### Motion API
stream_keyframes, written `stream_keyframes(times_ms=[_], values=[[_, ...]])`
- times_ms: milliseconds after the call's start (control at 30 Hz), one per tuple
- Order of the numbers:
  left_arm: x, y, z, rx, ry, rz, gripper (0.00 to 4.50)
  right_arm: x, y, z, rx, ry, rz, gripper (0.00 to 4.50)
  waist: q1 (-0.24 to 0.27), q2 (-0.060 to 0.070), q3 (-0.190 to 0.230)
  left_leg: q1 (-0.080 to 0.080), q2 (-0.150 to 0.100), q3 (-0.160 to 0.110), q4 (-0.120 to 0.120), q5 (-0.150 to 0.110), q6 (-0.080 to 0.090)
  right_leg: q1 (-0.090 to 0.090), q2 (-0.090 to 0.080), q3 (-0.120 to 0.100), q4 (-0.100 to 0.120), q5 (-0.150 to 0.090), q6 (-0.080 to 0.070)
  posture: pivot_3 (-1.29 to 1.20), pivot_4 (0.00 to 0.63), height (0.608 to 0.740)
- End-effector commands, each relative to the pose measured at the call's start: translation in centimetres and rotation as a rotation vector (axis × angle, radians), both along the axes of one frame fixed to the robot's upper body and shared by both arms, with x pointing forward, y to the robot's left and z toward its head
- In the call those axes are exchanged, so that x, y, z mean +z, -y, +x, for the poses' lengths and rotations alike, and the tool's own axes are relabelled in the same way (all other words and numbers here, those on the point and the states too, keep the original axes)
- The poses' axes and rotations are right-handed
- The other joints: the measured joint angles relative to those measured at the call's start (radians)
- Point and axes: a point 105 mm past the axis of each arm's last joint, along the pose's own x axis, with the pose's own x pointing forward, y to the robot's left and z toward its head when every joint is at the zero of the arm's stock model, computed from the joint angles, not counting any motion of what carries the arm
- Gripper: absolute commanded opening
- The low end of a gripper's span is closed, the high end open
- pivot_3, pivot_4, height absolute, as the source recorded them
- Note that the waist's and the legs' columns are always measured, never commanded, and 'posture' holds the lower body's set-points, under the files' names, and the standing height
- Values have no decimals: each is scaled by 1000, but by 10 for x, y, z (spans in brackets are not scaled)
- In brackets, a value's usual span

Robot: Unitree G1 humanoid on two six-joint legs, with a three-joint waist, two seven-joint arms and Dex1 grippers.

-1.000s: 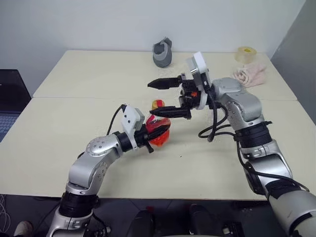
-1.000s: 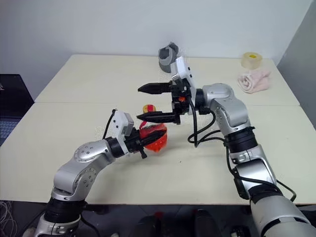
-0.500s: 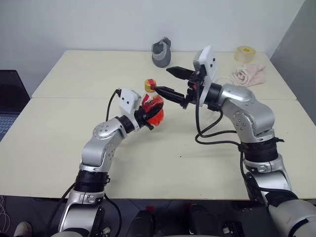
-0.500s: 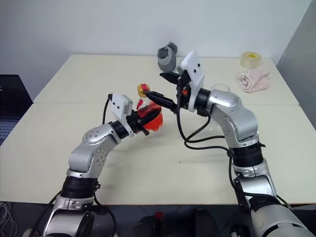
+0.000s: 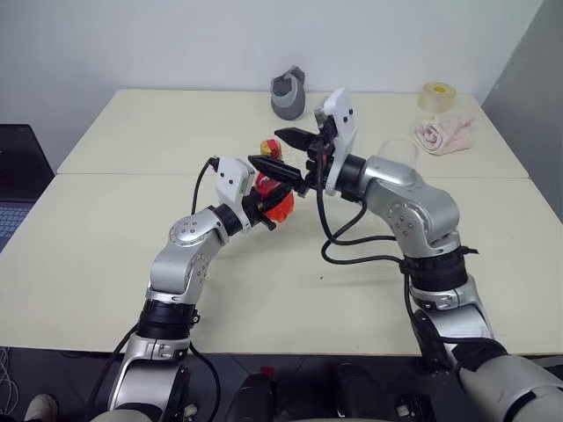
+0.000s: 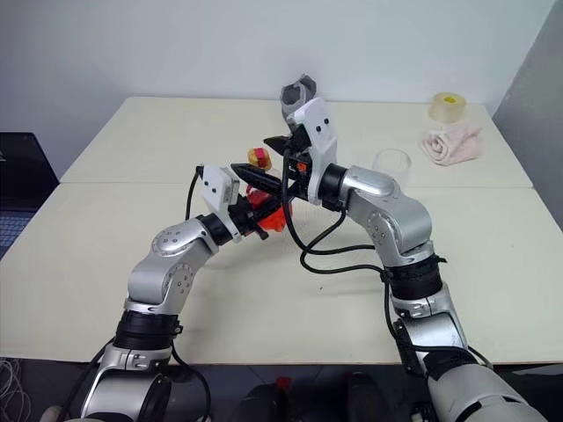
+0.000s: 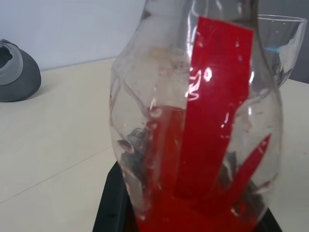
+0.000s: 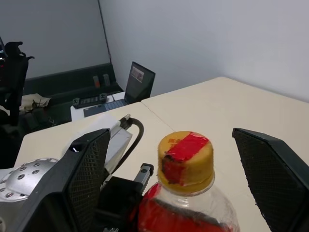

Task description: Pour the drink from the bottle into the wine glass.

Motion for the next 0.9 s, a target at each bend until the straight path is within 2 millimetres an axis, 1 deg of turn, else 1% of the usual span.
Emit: stream_keyframes(times_ms=[33,133,233,433,467,700,800,867,900], values=[[17,2,-9,-20,72,-5,899,19,-3,0,-9,73,28,4143,-2,0,0,0,0,0,0,0,0,0,0,0,0,0,0,0,150,740],[16,0,-11,-18,69,-3,899,21,-3,2,-17,78,44,3383,-4,0,0,0,0,0,0,0,0,0,0,0,0,0,0,0,150,740],[16,0,-11,-15,66,-1,899,22,-4,1,-13,83,47,2230,-5,0,0,0,0,0,0,0,0,0,0,0,0,0,0,0,150,740],[16,0,-14,-16,67,1,899,16,-4,-5,25,66,34,82,-6,0,0,0,0,0,0,0,0,0,0,0,0,0,0,0,150,740],[16,0,-15,-17,67,2,899,15,-4,-6,32,63,33,10,-6,0,0,0,0,0,0,0,0,0,0,0,0,0,0,0,150,740],[16,0,-19,-23,64,10,899,16,-3,-9,82,62,17,10,-7,0,0,0,0,0,0,0,0,0,0,0,0,0,0,0,150,740],[15,0,-20,-22,64,16,899,20,1,-11,111,56,20,582,-7,0,0,0,0,0,0,0,0,0,1,0,0,0,0,0,150,740],[16,-1,-21,-21,64,19,899,22,3,-11,122,55,17,1250,-8,0,0,0,0,0,0,0,0,0,1,0,0,0,0,0,150,740],[16,-2,-21,-21,64,20,899,23,3,-12,122,57,13,1672,-8,0,0,0,0,0,0,0,0,0,1,0,0,0,0,0,150,740]])
